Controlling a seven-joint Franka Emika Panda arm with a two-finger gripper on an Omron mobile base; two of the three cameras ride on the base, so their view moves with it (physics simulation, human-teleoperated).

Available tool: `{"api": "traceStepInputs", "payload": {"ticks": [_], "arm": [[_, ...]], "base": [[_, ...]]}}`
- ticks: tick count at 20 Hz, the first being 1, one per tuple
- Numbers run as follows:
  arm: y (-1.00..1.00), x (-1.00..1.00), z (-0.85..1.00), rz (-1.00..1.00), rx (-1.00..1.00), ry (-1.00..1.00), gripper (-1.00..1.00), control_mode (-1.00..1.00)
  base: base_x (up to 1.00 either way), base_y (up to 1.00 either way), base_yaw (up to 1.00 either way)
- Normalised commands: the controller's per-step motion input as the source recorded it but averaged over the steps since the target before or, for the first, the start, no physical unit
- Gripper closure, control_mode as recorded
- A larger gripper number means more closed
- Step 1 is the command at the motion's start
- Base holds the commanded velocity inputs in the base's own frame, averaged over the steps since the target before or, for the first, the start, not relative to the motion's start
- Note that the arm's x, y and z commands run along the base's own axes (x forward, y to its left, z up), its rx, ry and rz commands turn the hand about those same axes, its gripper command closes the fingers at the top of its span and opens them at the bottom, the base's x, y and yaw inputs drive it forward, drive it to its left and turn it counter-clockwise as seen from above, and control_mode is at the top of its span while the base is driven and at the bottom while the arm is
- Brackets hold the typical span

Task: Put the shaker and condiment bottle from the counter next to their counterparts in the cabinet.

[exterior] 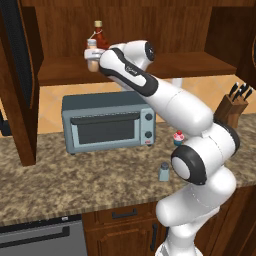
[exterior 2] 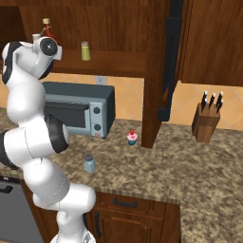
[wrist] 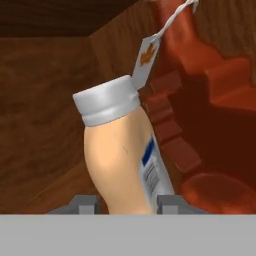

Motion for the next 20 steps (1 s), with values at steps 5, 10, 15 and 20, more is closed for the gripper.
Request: {"api": "traceStepInputs", "payload": {"ticks": [5,10,15,20], "arm": [[0.00,-0.26,0.00,0.00,0.02,-0.06,-1.00,-1.00],[-0.06,-0.52,0.01,-0.01,0.09,-0.02,-1.00,-1.00],[-0.42,-0.78,0.04,-0.09,0.18,-0.01,-1.00,-1.00],[-0.57,-1.00,0.05,-0.17,0.25,-0.06,-1.00,-1.00]], "base": [[0.00,0.00,0.00],[0.00,0.00,0.00],[0.00,0.00,0.00],[0.00,0.00,0.00]]}}
